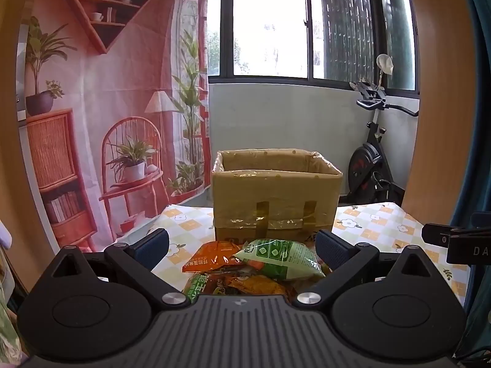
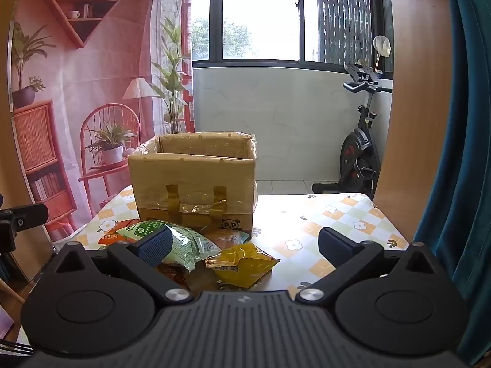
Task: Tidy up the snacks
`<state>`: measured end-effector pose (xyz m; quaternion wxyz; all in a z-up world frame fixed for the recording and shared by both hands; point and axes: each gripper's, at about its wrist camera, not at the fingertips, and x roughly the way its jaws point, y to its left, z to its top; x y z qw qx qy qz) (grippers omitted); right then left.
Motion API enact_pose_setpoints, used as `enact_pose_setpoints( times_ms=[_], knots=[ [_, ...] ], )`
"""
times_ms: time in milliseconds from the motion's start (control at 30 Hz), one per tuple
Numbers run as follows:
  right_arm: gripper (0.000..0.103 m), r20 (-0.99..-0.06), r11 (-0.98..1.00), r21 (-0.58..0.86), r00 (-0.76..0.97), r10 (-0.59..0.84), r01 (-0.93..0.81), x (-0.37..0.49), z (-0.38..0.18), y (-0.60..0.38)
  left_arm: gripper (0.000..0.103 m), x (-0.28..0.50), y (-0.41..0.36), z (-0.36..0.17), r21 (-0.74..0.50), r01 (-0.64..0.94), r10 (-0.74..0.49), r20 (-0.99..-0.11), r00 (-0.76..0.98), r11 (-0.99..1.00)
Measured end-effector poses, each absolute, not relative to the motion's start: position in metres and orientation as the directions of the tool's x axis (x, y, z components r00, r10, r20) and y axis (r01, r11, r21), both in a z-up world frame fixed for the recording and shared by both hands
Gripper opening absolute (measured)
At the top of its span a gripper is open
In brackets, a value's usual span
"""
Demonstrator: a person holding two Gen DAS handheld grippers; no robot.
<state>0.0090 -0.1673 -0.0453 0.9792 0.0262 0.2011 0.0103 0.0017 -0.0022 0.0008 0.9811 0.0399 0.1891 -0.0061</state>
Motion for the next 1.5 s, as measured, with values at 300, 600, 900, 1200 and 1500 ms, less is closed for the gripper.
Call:
enact_pose_setpoints(
  times_ms=[300,600,900,1200,1500],
  knots=[
    [0.103,-0.392,0.998,0.062,0.919,0.039,-0.016,0.008,-0.046,-0.167,0.102,0.004,0.003,0.004,0.049,0.014,0.005,-0.375,0.927,0.999],
    [0.103,-0.401,0.998,0.068,0.915,0.037,-0.011,0.011,-0.047,-0.169,0.102,0.003,0.004,0.0,0.059,-0.003,0.025,-0.383,0.923,0.998],
    [0.103,-0.399,0.998,0.059,0.916,0.034,-0.011,0.011,-0.045,-0.165,0.102,0.003,0.001,-0.001,0.054,-0.01,0.03,-0.391,0.92,0.998],
    [0.103,-0.4,0.998,0.06,0.916,0.033,-0.01,0.011,-0.045,-0.166,0.102,0.005,0.003,-0.002,0.049,-0.016,0.034,-0.396,0.918,0.999],
    [0.103,-0.401,0.998,0.06,0.916,0.032,-0.009,0.012,-0.045,-0.166,0.102,0.006,0.003,-0.002,0.039,-0.025,0.038,-0.4,0.916,0.999]
  ],
)
